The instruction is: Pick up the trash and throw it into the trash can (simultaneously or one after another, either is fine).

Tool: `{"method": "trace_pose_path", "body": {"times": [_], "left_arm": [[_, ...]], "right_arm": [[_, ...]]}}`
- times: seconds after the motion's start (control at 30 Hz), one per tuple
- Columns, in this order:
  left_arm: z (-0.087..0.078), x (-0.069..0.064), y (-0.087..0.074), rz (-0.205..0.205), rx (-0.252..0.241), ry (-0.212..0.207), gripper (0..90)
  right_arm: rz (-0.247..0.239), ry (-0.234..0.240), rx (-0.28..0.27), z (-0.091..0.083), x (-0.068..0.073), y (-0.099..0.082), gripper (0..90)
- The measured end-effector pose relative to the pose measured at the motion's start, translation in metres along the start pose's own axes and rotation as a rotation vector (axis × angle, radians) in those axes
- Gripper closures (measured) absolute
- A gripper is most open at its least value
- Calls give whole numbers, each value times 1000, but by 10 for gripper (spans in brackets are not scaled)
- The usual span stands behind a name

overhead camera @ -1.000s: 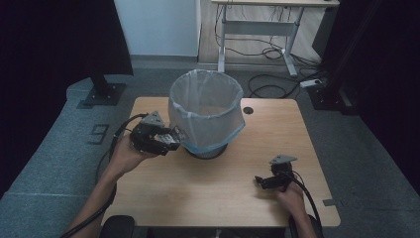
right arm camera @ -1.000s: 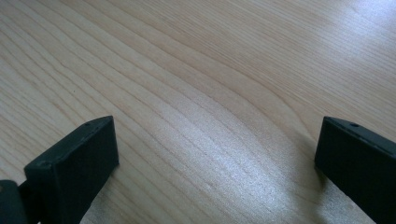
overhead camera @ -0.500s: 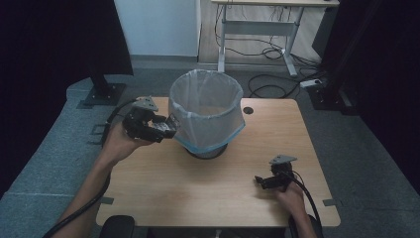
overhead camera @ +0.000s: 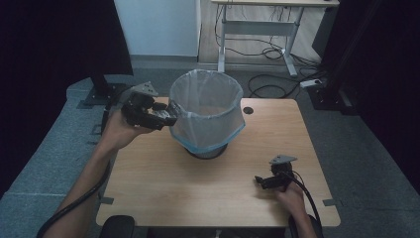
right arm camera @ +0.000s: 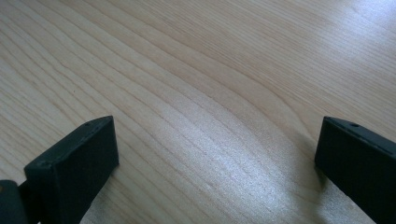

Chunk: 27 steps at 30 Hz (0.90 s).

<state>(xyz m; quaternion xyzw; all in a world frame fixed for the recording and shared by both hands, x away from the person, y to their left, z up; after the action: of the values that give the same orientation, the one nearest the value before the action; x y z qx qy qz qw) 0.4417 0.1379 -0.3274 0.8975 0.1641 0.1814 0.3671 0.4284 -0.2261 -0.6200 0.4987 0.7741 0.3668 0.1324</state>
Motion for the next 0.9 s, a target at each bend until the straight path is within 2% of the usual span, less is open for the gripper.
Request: {"method": "trace_pose_path", "body": {"times": [0.37, 0.9], "left_arm": [[4, 10, 27, 8, -10, 19, 341], [32, 23, 64, 18, -15, 43, 341]], "right_arm": [[1, 0, 1, 0, 0, 0, 0], [2, 0, 1, 0, 0, 0, 0]]}}
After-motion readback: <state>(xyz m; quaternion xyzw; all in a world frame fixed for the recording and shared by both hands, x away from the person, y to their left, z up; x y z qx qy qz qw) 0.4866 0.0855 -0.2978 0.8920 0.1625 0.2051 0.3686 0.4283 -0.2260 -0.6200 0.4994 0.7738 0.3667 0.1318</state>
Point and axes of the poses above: each handheld gripper's, and its own axes: z roughly forward along the jaws, y roughly out of its top, x roughly to its left, the point moved 9 cm from there along z, roughly forward along the jaws, and after that the axes turned 13 degrees about z, right-handed, at the moved point
